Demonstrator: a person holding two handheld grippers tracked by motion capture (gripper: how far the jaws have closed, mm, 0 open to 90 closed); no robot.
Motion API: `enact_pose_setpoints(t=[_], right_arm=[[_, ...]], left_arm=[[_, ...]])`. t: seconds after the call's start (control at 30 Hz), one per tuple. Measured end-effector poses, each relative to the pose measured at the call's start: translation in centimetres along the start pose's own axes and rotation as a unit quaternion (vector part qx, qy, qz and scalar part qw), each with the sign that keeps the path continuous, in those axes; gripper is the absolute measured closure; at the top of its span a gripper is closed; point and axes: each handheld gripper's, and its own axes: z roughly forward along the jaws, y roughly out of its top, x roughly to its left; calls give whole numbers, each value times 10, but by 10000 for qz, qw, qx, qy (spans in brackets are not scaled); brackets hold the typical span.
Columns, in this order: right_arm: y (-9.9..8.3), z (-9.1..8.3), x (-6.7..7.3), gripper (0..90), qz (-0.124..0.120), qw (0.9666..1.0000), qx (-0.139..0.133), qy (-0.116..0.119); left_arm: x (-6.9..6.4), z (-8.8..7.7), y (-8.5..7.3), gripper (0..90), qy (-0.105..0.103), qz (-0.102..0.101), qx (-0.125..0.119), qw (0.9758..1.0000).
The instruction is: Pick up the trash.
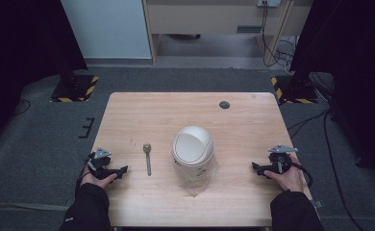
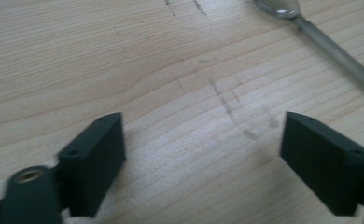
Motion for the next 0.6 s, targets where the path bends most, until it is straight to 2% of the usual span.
enact_pose_setpoints(t=[0.1,0.13,0.17,0.23,0.27,0.3,0.37,0.47,0.5,0.53,0.57,0.6], right_arm=[[0,0,-1,8,-8,10000,2,28],[0,0,-2,8,-11,10000,5,47],[0,0,-3,9,-40,10000,2,63],[0,0,-3,9,-43,10000,3,63],[0,0,-3,9,-43,10000,3,63],[0,0,-2,8,-44,10000,3,61],[0,0,-2,8,-44,10000,4,62],[0,0,-2,8,-42,10000,4,62],[0,0,-2,8,-43,10000,5,63],[0,0,-2,8,-43,10000,4,63],[0,0,-2,8,-42,10000,4,63],[0,0,-2,8,-42,10000,4,63]], left_arm=[[-1,-5,3,168,4,-12,-164,9999],[-2,-8,5,168,-15,-17,-286,9996],[-4,-14,9,169,-38,15,-560,9984],[-7,-21,14,169,-76,51,-846,9964],[-7,-21,14,168,-76,51,-846,9964],[-10,-29,18,169,-79,111,-1095,9939],[-13,-35,22,174,-93,157,-1307,9913],[-16,-40,25,184,-59,215,-1458,9891],[-20,-45,29,184,-90,258,-1627,9863],[-22,-47,31,184,-90,252,-1694,9852],[-22,-47,31,185,-90,252,-1694,9852],[-23,-50,33,185,-96,228,-1779,9837]])
